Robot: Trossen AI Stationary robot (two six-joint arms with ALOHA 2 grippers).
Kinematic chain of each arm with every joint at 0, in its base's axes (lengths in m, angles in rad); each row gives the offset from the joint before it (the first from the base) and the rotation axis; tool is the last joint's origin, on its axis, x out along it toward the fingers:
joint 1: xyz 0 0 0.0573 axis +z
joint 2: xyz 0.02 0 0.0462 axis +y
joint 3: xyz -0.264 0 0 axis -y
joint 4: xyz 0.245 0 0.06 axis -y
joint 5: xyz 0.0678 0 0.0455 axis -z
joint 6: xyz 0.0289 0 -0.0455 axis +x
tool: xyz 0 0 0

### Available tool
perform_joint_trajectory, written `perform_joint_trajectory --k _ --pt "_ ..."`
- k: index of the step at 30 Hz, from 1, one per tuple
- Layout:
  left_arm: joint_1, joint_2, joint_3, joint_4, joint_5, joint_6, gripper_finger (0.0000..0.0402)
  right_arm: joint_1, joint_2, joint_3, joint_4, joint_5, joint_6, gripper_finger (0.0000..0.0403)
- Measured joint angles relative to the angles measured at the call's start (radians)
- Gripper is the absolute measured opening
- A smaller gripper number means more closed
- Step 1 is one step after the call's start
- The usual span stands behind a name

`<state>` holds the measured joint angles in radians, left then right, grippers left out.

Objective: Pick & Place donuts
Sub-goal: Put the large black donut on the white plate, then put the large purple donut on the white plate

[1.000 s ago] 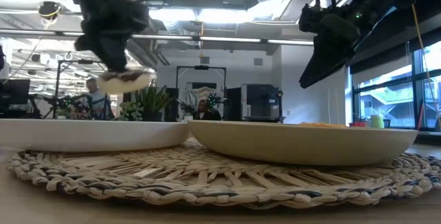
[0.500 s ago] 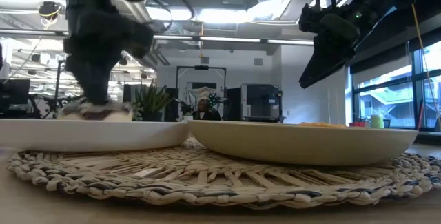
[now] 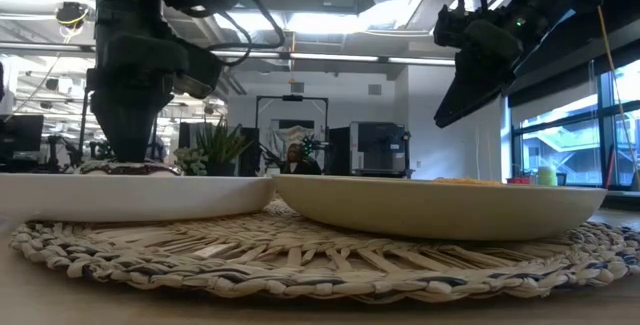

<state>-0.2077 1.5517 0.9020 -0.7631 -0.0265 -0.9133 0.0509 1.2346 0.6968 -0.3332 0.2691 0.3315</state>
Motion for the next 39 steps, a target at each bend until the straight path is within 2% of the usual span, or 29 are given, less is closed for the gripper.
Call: perform_joint_trajectory --k 17,34,39 --pt "0.032 -0.007 0.000 -0.052 -0.004 0.011 0.0096 0.000 0.000 0.000 0.000 0.000 0.000 0.0171" --pt "0.065 -0.085 0.000 -0.090 0.000 0.026 0.0161 0.000 0.000 0.000 0.000 0.000 0.000 0.0171" --pt "0.064 -0.159 0.000 -0.100 -0.001 0.045 0.0173 0.000 0.000 0.000 -0.001 0.000 0.000 0.0171"
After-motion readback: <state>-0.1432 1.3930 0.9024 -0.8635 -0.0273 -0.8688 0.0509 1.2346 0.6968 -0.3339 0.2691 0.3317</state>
